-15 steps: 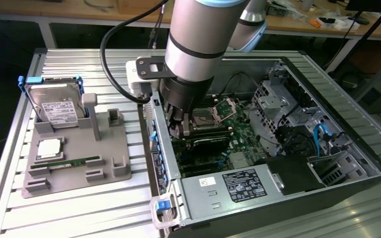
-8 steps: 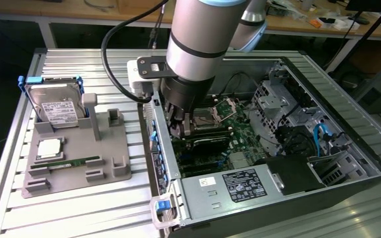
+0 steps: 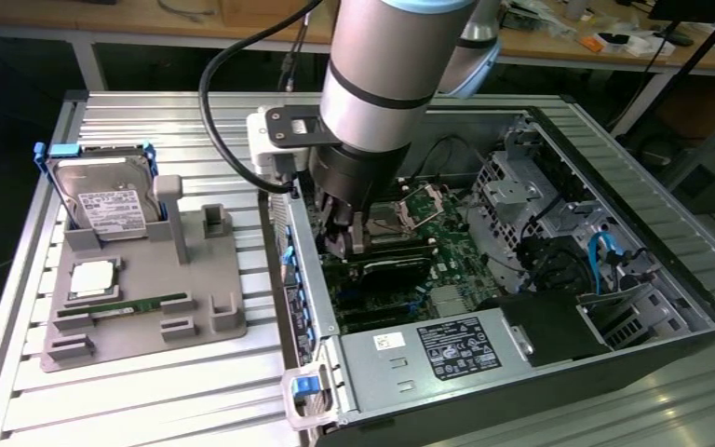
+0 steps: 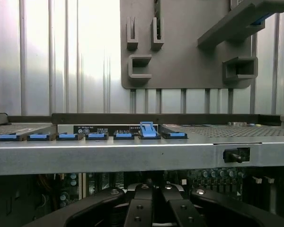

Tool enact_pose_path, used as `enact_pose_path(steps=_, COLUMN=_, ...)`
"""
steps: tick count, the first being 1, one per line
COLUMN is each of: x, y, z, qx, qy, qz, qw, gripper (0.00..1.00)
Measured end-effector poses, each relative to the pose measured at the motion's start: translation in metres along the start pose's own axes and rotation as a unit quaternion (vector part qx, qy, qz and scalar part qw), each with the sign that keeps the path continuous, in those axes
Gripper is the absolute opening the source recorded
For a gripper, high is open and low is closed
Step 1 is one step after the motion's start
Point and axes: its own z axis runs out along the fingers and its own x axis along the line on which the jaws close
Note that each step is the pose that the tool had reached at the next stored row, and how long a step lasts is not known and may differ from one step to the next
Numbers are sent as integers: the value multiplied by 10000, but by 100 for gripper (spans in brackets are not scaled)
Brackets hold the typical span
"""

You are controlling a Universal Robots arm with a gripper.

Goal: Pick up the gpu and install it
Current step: 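Press down on the gpu until it lock into place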

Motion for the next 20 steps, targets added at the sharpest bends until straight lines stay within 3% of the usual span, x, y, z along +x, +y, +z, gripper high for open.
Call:
enact_pose_path(steps=6, x=1, y=-98, z=1, qx=-3, qy=0, qz=0, qw=10000, gripper=11)
enact_pose_path(steps=20, x=14, y=-107, z=130, qx=-3, qy=1, qz=0, qw=10000, gripper=11)
